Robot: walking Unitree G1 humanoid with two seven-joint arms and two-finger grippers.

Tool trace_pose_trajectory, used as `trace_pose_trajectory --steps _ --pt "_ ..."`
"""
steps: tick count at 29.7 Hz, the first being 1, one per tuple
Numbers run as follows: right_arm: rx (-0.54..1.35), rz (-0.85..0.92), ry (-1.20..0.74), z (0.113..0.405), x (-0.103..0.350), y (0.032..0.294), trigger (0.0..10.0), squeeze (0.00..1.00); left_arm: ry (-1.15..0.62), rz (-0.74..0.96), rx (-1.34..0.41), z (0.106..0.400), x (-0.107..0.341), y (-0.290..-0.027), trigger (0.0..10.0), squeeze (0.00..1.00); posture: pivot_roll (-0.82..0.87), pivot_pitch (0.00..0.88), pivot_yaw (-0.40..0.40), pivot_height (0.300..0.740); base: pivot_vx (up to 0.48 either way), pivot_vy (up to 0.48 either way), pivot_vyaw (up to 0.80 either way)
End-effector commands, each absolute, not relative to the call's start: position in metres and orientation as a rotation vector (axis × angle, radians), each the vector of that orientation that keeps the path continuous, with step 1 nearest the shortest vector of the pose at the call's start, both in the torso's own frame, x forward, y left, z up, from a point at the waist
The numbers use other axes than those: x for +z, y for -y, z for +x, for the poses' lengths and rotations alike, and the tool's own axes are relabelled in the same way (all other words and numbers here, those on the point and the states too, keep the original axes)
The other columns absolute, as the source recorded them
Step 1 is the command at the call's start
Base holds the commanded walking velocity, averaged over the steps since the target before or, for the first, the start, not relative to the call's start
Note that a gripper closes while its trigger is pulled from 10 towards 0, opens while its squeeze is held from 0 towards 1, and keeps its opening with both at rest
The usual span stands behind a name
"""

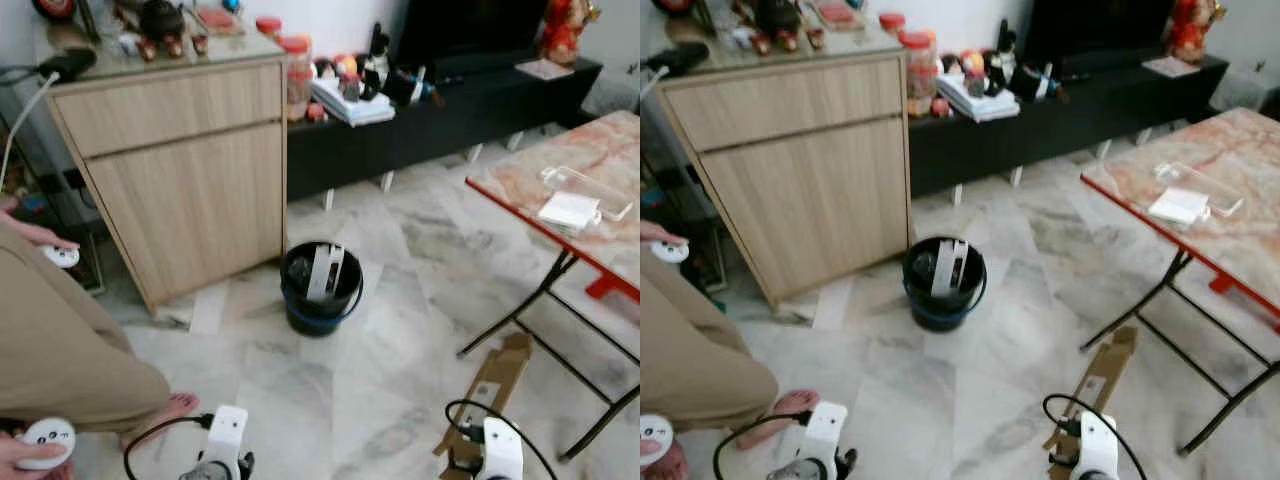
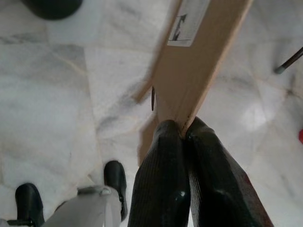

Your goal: Picking trash to rubbish bin

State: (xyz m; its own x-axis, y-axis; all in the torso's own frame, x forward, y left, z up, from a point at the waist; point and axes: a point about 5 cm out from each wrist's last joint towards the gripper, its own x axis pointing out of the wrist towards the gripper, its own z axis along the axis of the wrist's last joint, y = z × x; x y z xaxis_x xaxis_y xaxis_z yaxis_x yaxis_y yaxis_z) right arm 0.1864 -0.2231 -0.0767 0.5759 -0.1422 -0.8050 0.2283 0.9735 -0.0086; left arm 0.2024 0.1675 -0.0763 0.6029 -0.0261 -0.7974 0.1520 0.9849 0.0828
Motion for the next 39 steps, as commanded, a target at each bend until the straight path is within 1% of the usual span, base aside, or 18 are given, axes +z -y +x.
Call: trace_pose_trajectory --steps 1,16,28,32,39 --pt "-0.237 0.093 -0.950 0.1798 -0.0790 0.2277 10.0 0.00 -0.940 0.143 -0.103 0.1963 -0.0797 -0.1670 10.0 0.00 0.00 0.057 -0.118 0.740 0.000 0.000 0.00" --pt "-0.235 0.119 -0.938 0.1812 -0.0787 0.2255 10.0 0.00 -0.942 0.144 -0.106 0.1955 -0.0801 -0.1661 10.0 0.00 0.00 0.057 -0.118 0.740 0.000 0.000 0.00" --pt "-0.245 0.134 -0.936 0.1813 -0.0787 0.2253 10.0 0.00 -0.942 0.152 -0.106 0.1956 -0.0801 -0.1665 10.0 0.00 0.01 0.052 -0.120 0.740 0.330 0.000 0.00" --pt "-0.247 0.131 -0.939 0.1815 -0.0785 0.2261 10.0 0.00 -0.943 0.153 -0.106 0.1953 -0.0802 -0.1667 10.0 0.00 0.01 0.051 -0.118 0.740 0.323 0.000 -0.72" --pt "-0.238 0.123 -0.934 0.1821 -0.0782 0.2258 10.0 0.00 -0.943 0.155 -0.108 0.1951 -0.0803 -0.1668 10.0 0.00 0.01 0.046 -0.116 0.740 0.321 0.000 0.00"
